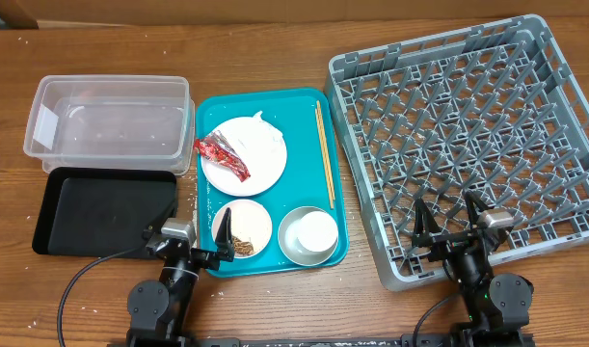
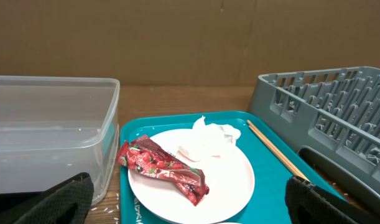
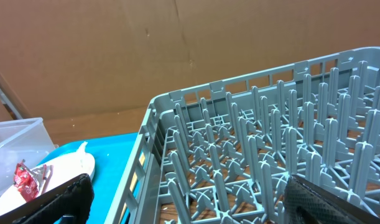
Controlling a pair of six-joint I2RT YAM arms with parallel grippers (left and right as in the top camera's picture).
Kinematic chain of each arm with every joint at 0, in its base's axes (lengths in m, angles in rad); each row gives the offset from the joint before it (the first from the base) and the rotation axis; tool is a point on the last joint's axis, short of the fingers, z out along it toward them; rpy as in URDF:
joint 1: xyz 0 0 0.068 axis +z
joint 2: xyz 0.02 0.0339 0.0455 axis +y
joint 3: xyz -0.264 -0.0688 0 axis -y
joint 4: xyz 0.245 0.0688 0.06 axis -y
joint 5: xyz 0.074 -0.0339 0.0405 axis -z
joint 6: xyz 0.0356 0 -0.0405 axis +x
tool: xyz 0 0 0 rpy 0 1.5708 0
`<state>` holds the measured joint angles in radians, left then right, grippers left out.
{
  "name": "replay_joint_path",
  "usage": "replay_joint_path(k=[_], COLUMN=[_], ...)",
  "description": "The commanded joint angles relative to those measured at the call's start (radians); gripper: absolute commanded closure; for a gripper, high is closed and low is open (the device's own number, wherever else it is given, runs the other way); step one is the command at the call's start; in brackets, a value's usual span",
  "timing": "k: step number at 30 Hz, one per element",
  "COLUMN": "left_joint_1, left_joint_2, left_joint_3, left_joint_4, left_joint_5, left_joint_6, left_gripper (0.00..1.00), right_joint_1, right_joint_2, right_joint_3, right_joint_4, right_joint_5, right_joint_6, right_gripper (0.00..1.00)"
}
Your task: Sort waste into correct bins and load items into the dishwasher
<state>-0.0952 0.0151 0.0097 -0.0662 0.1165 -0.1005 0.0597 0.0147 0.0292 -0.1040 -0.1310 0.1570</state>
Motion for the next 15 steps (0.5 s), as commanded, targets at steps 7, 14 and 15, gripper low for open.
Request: replay_joint_path(k=[7,14,15], left_joint_1=[0.009,0.009,0.009], left_joint_2=[-0.009,-0.009,-0.009], left_joint_3=[-0.005,0.002,0.014], left_joint_4=[0.115,0.209,0.208], left_joint_5=[0.140,0.358,0.375], left_joint_6=[-0.140,-0.338,-0.358], left_gripper=[0.00,0.00,0.00], right_joint_1=[-0.003,-0.002,-0.002], right_joint_2=[-0.012,-0.012,-0.011], right_joint_3=[-0.009,-0.003,0.008], right_joint_4=[0.073,0.188,0.193], right_joint_5=[-0.019,-0.368,-0.372], right_joint_6=[0.006,0.136,0.169], right_gripper=[0.00,0.00,0.00])
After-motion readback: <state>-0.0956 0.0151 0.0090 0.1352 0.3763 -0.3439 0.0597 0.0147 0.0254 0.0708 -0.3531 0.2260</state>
